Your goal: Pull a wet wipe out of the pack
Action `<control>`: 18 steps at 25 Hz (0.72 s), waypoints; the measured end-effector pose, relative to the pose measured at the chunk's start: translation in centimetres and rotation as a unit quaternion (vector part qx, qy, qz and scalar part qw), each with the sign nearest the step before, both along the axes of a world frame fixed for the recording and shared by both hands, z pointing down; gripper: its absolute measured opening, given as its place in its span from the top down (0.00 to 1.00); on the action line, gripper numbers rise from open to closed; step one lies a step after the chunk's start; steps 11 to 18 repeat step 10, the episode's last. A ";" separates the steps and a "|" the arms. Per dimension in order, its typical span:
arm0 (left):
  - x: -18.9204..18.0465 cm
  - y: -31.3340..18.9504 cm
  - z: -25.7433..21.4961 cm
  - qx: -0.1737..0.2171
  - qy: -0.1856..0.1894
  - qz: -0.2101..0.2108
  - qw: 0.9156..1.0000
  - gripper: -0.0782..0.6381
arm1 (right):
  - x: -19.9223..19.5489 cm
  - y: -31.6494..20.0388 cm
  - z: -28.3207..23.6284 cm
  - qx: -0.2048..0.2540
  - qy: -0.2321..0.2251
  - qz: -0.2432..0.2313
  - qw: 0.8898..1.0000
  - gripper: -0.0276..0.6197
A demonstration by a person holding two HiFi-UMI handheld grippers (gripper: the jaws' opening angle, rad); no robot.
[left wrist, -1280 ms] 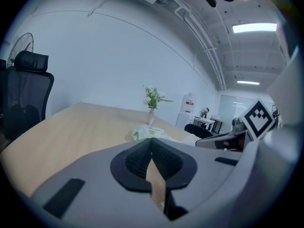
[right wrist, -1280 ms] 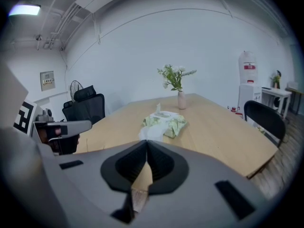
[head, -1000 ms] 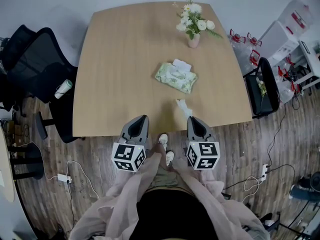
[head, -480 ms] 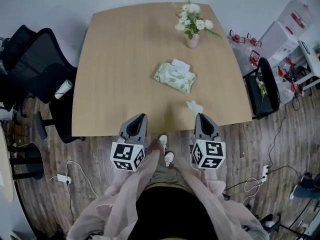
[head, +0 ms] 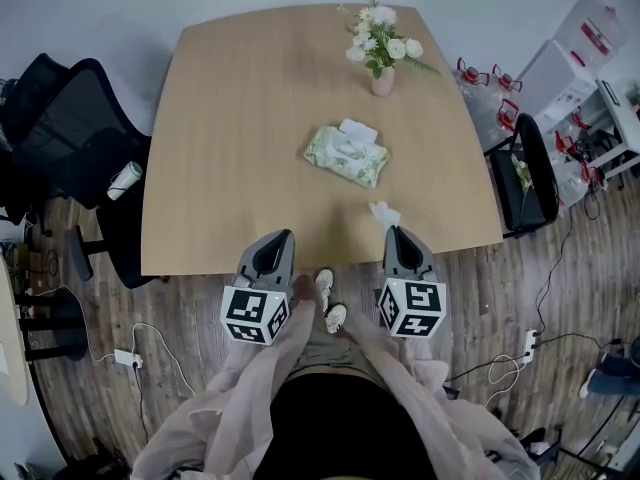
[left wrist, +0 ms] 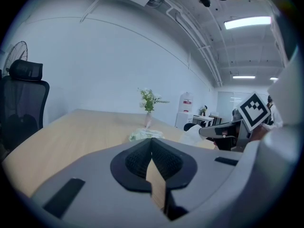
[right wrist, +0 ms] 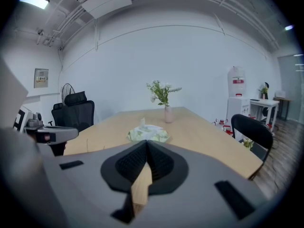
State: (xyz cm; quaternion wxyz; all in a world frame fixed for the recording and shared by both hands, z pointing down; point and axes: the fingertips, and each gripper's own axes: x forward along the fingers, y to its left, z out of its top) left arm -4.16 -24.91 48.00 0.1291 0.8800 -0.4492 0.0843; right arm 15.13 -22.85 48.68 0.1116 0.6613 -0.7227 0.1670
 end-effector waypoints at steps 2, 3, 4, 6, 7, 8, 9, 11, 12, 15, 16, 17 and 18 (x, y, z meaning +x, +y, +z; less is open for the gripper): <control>-0.1 0.0 0.0 0.000 -0.001 -0.001 1.000 0.88 | -0.2 -0.2 0.0 0.000 0.000 -0.003 1.000 0.95; -0.2 0.0 0.0 0.000 0.000 -0.002 1.000 0.88 | -0.3 -0.3 0.0 0.000 0.000 -0.005 1.000 0.95; -0.3 0.0 0.0 -0.001 0.000 -0.003 1.000 0.88 | -0.4 -0.3 0.0 0.000 0.000 -0.007 1.000 0.95; -0.3 0.0 0.0 -0.001 0.002 -0.003 1.000 0.88 | -0.6 -0.3 -0.1 -0.001 0.001 -0.010 1.000 0.95; -0.3 0.1 -0.1 -0.001 0.003 -0.003 1.000 0.88 | -0.6 -0.3 -0.2 0.000 0.001 -0.011 1.000 0.95; -0.2 0.1 -0.1 -0.001 0.004 -0.003 1.000 0.87 | -0.5 -0.4 -0.2 0.000 0.002 -0.012 1.000 0.95; -0.1 0.1 -0.1 0.000 0.006 -0.003 1.000 0.88 | -0.5 -0.4 -0.3 0.001 0.003 -0.012 1.000 0.95; 0.0 0.1 -0.2 0.000 0.007 -0.003 1.000 0.88 | -0.5 -0.5 -0.3 0.002 0.003 -0.013 1.000 0.95; 0.0 0.1 -0.2 0.000 0.007 -0.003 1.000 0.88 | -0.5 -0.5 -0.3 0.002 0.003 -0.013 1.000 0.95; 0.0 0.1 -0.2 0.000 0.007 -0.003 1.000 0.88 | -0.5 -0.5 -0.3 0.002 0.003 -0.013 1.000 0.95; 0.0 0.1 -0.2 0.000 0.007 -0.003 1.000 0.88 | -0.5 -0.5 -0.3 0.002 0.003 -0.013 1.000 0.95; 0.0 0.1 -0.2 0.000 0.007 -0.003 1.000 0.88 | -0.5 -0.5 -0.3 0.002 0.003 -0.013 1.000 0.95; 0.0 0.1 -0.2 0.000 0.007 -0.003 1.000 0.88 | -0.5 -0.5 -0.3 0.002 0.003 -0.013 1.000 0.95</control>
